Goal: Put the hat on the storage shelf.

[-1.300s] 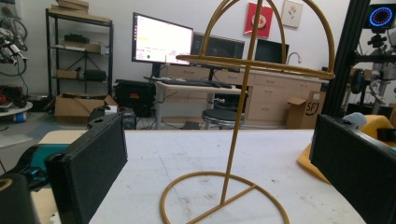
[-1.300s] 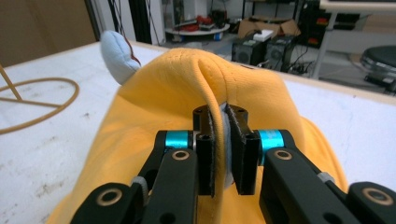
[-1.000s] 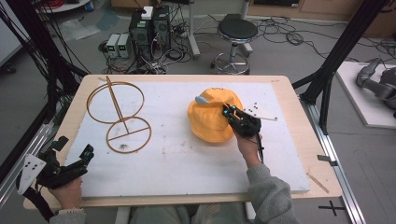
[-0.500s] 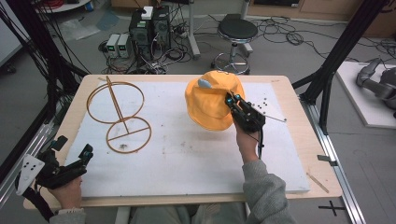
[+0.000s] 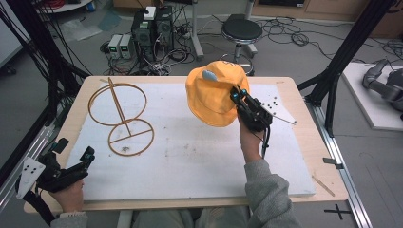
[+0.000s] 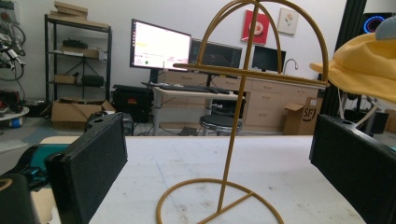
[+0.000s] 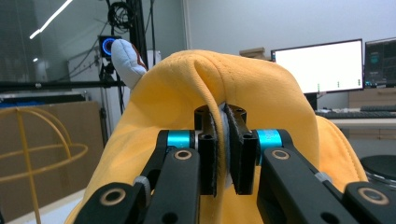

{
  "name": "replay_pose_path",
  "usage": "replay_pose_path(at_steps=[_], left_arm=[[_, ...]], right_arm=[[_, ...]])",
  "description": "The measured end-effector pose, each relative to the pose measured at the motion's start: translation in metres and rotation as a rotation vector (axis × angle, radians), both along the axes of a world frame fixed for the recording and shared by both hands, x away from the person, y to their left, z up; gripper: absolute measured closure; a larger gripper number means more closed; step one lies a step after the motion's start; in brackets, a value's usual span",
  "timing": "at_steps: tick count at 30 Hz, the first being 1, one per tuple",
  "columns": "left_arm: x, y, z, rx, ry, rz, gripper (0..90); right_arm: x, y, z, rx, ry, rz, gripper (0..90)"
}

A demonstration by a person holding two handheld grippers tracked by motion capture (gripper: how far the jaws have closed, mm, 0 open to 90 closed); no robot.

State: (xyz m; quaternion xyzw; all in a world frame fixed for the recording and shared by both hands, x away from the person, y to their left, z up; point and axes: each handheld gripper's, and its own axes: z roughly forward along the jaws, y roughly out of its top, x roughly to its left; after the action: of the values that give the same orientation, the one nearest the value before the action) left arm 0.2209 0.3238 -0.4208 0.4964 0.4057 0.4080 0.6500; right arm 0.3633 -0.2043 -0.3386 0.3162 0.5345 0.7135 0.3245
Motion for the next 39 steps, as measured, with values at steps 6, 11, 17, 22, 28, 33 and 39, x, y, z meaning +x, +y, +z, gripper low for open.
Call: replay_pose_path(at_steps=[6, 11, 17, 22, 28, 33, 39], left_arm=[[0.000, 0.001, 0.000, -0.010, -0.001, 0.002, 4.4], [0.000, 0.000, 0.000, -0.009, -0.003, -0.004, 4.4], [0.001, -0.002, -0.001, -0.007, -0.002, -0.016, 4.4], [0.001, -0.001, -0.001, -0.009, -0.001, -0.017, 4.4], [0.000, 0.002, -0.001, -0.021, -0.006, -0.015, 4.4], [0.000, 0.003, -0.001, -0.029, -0.005, -0.015, 4.4], [0.001, 0.002, -0.002, -0.026, -0.002, -0.024, 4.4]], right_arm=[[-0.003, 0.005, 0.010, 0.025, -0.023, 0.005, 84.5], [-0.004, 0.012, 0.019, 0.029, -0.044, 0.016, 84.5], [-0.006, 0.019, 0.024, 0.044, -0.056, 0.019, 84.4], [-0.007, 0.024, 0.030, 0.043, -0.064, 0.026, 84.4], [-0.009, 0.040, 0.047, 0.052, -0.090, 0.049, 84.4], [-0.009, 0.054, 0.051, 0.047, -0.094, 0.069, 84.4], [-0.008, 0.073, 0.058, 0.040, -0.095, 0.107, 84.4]])
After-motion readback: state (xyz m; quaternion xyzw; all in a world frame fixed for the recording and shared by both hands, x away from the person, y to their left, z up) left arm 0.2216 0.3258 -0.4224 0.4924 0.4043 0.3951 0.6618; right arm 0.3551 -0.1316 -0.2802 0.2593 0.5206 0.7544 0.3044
